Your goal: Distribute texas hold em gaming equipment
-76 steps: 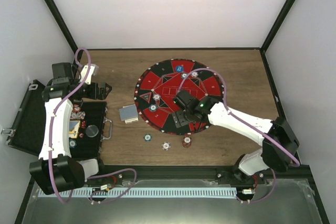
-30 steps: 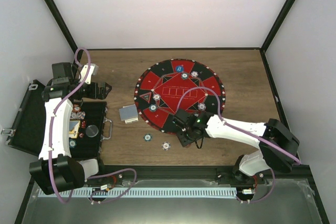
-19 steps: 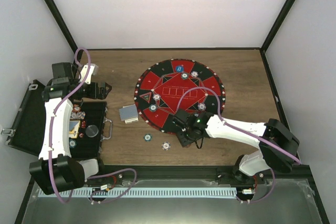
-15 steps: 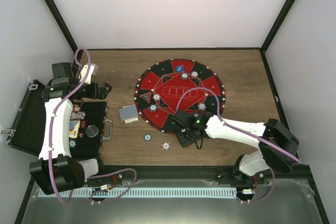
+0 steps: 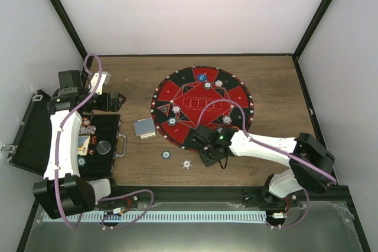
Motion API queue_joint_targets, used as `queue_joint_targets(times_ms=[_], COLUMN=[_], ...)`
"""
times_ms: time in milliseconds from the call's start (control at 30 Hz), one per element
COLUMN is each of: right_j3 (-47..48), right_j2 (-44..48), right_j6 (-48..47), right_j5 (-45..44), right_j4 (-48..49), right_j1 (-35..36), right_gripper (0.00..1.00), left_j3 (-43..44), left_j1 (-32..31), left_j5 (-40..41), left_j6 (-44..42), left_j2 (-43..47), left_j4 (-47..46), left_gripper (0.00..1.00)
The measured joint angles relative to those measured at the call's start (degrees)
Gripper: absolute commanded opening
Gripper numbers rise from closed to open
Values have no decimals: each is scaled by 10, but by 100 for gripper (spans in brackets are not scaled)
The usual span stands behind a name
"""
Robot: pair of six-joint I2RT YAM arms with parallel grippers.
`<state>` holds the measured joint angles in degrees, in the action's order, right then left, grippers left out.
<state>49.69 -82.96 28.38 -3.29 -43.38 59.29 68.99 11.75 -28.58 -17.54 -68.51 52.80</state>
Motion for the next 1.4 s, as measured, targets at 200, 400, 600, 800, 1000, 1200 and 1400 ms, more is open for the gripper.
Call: queue_joint_targets(times_ms=[200,400,600,800,1000,1200,1400], right_j3=[0,7,59,121,218,360,445], right_j2=[0,0,0,-26,-132,-275,-361], right_j6=[0,0,-2,-9,-33,-63,-89], right_j5=[-5,-21,-44,-56,-58,-56,-50], right_j4=[-1,-15,-42,-46,-36,-4,-2], right_j1=[1,1,1,1,0,-9,-52], right_gripper=[28,24,24,23,23,20,20], left_j3=[0,0,0,0,0,0,0], left_j1=[0,0,0,0,0,0,0], left_j5=[0,0,0,0,-2,-2,-2], left_j6=[0,3,4,4,4,4,4], left_j2=[0,0,0,0,0,0,0], left_j4=[0,0,0,0,0,0,1], left_gripper=[100,100,100,100,100,100,100])
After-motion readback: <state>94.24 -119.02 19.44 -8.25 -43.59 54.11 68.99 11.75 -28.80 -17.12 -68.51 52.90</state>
